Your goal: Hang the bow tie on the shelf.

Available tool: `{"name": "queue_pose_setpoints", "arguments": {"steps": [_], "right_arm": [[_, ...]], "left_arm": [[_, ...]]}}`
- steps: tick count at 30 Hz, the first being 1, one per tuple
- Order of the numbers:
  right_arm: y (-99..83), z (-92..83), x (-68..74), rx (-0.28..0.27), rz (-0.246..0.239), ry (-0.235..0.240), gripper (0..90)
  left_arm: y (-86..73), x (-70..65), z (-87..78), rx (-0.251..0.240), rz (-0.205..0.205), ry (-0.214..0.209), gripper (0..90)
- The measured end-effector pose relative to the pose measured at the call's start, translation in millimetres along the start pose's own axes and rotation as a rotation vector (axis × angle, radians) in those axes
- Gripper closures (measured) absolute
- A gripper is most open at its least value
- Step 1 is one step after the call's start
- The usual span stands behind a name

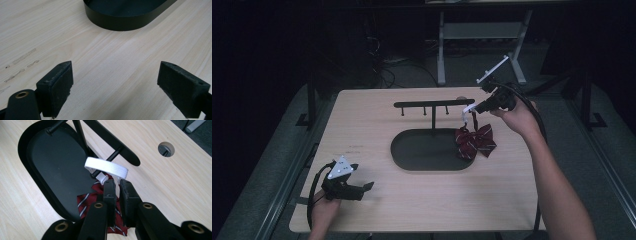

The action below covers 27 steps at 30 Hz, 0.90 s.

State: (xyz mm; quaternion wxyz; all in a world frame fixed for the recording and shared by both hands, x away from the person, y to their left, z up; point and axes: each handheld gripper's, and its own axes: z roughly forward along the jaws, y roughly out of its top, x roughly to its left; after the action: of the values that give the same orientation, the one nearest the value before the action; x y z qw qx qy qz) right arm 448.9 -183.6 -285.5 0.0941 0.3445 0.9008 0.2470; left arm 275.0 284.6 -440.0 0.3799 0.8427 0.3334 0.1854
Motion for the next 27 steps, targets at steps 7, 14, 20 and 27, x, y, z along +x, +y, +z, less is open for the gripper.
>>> {"name": "queue_pose_setpoints", "arguments": {"steps": [7,14,20,27], "right_arm": [[-4.5,-0.6,0.8,0.001,0.004,0.005,82.2],[-9.0,-4.5,-0.3,-0.009,0.004,0.023,80.1],[-15.1,-4.7,-0.7,-0.022,0.009,0.039,76.2],[-20.7,-3.3,-1.0,-0.037,0.011,0.060,74.9]], "left_arm": [[-0.2,-0.2,-0.7,0.000,-0.002,0.000,13.2],[-0.1,0.2,-0.2,-0.001,-0.003,0.001,13.2],[-0.4,-0.2,-0.3,0.000,-0.004,0.001,13.2],[-0.7,-0.7,0.2,-0.003,-0.008,0.000,13.2]]}}
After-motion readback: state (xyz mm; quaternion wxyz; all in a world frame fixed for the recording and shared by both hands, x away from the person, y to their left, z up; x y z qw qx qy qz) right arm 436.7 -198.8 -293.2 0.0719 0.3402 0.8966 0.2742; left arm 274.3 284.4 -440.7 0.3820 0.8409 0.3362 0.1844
